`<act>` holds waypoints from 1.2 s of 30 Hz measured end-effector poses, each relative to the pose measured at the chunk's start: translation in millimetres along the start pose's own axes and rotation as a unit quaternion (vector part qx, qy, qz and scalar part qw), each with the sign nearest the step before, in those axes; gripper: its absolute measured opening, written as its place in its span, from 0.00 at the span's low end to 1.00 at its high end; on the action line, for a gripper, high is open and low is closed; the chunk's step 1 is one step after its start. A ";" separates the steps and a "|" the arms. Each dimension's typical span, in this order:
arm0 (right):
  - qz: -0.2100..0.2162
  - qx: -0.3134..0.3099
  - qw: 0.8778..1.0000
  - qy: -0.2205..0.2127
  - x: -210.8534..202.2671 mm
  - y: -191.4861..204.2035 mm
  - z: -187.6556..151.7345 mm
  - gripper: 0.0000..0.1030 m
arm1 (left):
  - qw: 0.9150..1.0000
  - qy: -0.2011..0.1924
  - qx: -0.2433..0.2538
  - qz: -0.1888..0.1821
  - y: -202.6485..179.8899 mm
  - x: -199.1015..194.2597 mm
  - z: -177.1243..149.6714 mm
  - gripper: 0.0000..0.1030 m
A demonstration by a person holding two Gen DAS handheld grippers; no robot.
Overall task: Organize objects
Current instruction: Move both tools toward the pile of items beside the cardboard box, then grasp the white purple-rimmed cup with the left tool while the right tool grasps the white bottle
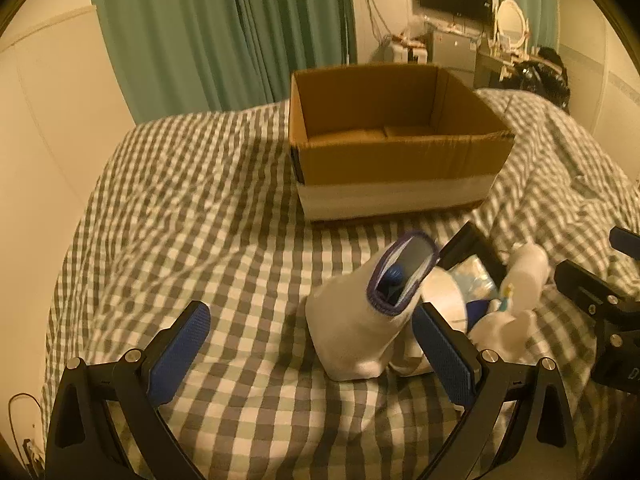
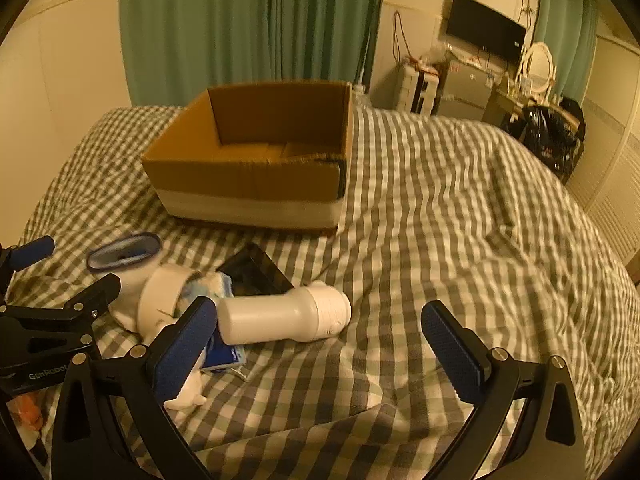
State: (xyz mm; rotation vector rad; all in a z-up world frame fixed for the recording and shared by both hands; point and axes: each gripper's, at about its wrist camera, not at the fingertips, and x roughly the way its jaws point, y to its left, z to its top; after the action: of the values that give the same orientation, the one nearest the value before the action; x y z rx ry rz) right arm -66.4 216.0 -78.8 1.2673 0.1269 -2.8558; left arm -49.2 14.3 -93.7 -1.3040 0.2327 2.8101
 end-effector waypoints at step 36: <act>0.020 -0.195 0.972 0.130 95.6 31.7 9.3 0.48 | 0.995 0.025 -0.001 -0.092 -6.1 37.1 16.3 0.32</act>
State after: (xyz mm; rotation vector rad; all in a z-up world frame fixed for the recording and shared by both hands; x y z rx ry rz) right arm -136.0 185.5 -145.5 1.5158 0.6230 -2.4455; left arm -84.9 21.6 -112.3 -1.3247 0.1062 2.6284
